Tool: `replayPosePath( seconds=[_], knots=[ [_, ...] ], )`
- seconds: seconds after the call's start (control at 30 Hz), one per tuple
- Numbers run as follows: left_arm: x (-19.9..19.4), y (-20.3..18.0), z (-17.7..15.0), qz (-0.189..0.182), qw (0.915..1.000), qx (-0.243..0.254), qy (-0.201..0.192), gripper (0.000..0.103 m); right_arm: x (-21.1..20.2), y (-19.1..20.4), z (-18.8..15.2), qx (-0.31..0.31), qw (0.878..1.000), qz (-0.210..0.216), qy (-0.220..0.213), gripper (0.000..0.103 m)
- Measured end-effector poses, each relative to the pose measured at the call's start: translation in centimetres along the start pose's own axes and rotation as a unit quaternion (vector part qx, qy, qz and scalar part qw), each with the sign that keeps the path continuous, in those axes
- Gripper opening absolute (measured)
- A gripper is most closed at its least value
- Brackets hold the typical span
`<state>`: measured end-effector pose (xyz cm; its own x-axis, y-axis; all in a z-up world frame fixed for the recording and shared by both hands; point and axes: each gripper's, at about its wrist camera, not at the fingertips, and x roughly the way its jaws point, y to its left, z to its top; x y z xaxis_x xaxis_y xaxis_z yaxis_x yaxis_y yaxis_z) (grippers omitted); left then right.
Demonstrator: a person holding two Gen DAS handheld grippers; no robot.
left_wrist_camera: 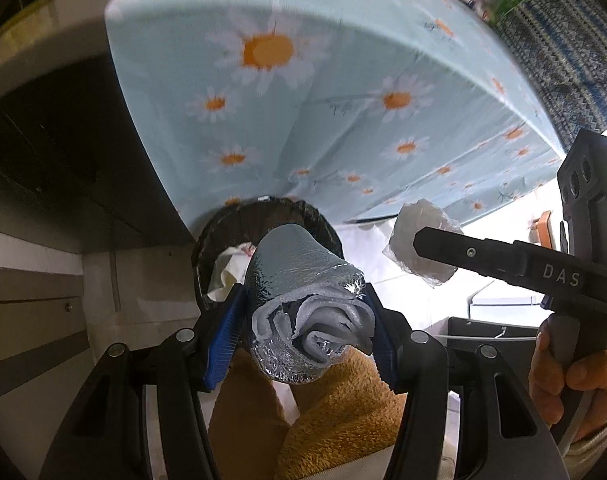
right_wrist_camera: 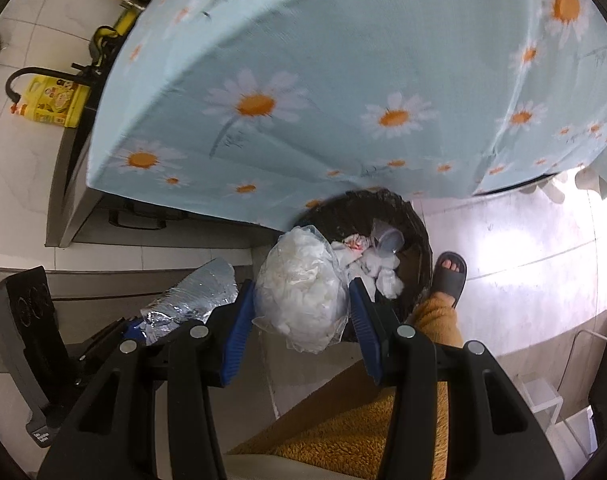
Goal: Collect trash
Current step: 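Carry the foil roll and white plastic bag down over the black trash bin with both grippers, then open both grippers to drop the foil roll and white bag into the bin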
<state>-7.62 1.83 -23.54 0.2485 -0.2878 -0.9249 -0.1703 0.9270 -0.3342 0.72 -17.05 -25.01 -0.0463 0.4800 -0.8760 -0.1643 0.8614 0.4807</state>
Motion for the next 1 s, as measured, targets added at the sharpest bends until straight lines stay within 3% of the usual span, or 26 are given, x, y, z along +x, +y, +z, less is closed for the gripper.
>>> replayPosePath(
  seconds=[0.6, 0.73, 1.0],
  knots=[
    [5.4, 0.2, 0.4, 0.003, 0.998, -0.012, 0.062, 0.058, 4.0, -3.6, 0.3, 0.042, 0.998, 0.002, 0.042, 0.049],
    [6.1, 0.6, 0.6, 0.0, 0.9967, -0.027, 0.076, 0.065, 4.4, -3.8, 0.7, 0.05, 0.998, 0.007, 0.045, 0.063],
    [5.7, 1.8, 1.0, 0.012, 0.9962, -0.039, 0.076, 0.066, 3.9, -3.7, 1.5, 0.052, 0.998, 0.004, 0.036, 0.064]
  ],
)
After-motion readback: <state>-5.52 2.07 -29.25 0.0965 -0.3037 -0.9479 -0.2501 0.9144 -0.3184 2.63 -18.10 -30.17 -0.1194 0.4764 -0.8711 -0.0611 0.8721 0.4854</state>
